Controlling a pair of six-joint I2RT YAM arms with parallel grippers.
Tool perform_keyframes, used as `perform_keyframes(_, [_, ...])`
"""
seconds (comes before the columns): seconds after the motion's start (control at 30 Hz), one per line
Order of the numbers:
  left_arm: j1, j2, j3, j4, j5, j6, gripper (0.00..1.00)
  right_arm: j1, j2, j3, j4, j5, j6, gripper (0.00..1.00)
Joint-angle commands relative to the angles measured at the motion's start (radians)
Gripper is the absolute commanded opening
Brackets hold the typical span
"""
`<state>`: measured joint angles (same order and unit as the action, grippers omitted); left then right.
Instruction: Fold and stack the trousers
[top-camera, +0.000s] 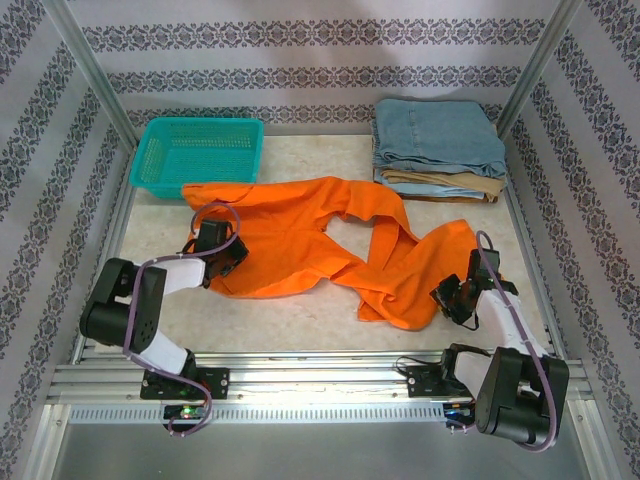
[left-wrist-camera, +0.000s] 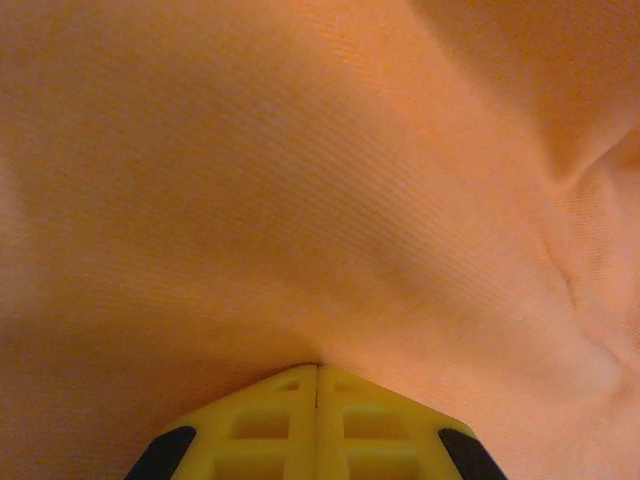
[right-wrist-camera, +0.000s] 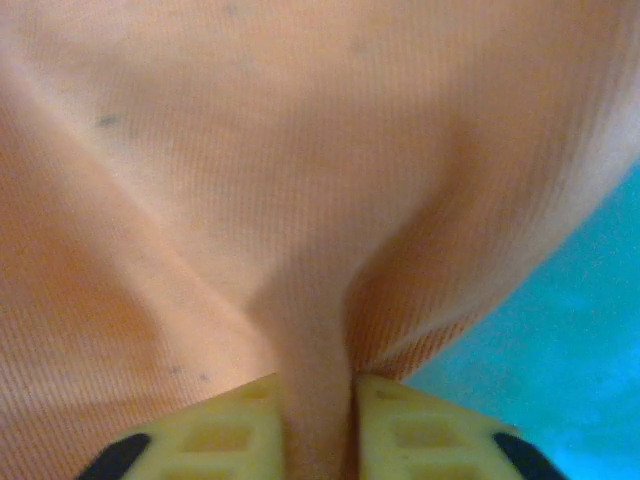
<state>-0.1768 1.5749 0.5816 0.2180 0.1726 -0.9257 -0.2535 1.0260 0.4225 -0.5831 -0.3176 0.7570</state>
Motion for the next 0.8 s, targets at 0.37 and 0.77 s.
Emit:
perform_keyframes(0.37, [0.085,-0.155,-0.188,-0.040,-0.152,-0.039,0.00,0.022,-0.135,0.442,-0.152,0.022,-0.060,0.00])
perform_keyframes(0.77, [0.198,-0.374,-0.197,-0.215,-0.088,-0.001,0.00,0.048,0.105,0.584,0.083,-0.053,-0.018,0.00])
